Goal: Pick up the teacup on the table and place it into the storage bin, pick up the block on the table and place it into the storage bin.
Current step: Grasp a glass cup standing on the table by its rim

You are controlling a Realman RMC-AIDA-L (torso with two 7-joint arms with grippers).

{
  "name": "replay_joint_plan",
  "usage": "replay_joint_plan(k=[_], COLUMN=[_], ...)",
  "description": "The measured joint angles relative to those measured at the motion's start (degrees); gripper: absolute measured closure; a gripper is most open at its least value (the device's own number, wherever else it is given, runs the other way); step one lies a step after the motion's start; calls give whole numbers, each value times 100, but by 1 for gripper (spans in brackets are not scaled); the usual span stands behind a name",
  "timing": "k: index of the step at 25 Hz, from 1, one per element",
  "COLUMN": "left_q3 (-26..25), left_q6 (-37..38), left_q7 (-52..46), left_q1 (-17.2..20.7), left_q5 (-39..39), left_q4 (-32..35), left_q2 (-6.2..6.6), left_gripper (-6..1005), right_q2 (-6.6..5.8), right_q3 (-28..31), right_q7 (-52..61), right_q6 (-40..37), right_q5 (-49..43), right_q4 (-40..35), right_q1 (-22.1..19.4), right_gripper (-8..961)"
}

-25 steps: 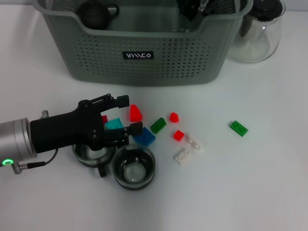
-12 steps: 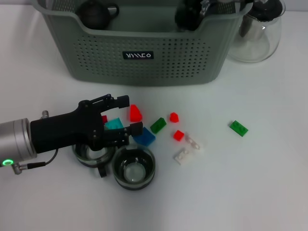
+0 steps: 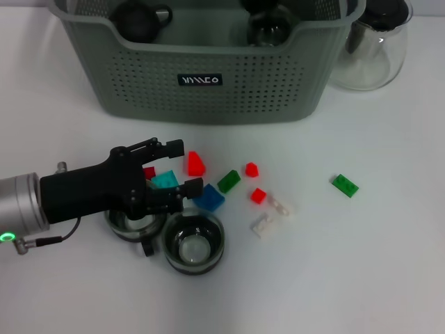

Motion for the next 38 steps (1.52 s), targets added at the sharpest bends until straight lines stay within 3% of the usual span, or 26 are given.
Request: replay_joint_plan(k=[2, 5, 6, 8, 13, 19, 26, 31, 38], left_q3=[1, 1, 0, 1, 1, 2, 89, 105, 564], left_q6=[8, 16, 21, 34, 84, 75, 51, 104, 807], left_q7=[-2, -9, -10, -10, -10, -270, -1092, -1900, -3256], left_q1=[11, 23, 25, 29, 38, 82, 271, 216, -94], left_q5=[0, 0, 0, 0, 0, 45, 280, 828, 1516], left_q4=[0, 0, 0, 0, 10, 271, 1705, 2758, 4081], left_q2=[7, 18, 20, 37, 112, 307, 425, 455, 358], left_gripper=[125, 125, 125, 125, 125, 125, 125, 125, 125], right_q2=[-5, -38, -48, -48, -55, -215, -306, -234, -100], right_q3=[5, 44, 136, 192, 631, 1460, 1815, 1778, 1770], right_q7=[1, -27, -72, -115, -752, -1481, -2032, -2221, -2267], right_q6=[-288, -737, -1079, -1235, -2176, -3876, -5544, -5834, -5512], right_q5=[311, 932, 1401, 1607, 3384, 4917, 4963, 4375, 3502], right_q4=[-675, -1693, -2366, -2622, -3515, -3542, -3232, -2624, -1945], right_q1=[-241, -624, -919, -1060, -1941, -2623, -3058, -3063, -2876], right_gripper=[387, 232, 180, 162, 117, 116, 116, 117, 117])
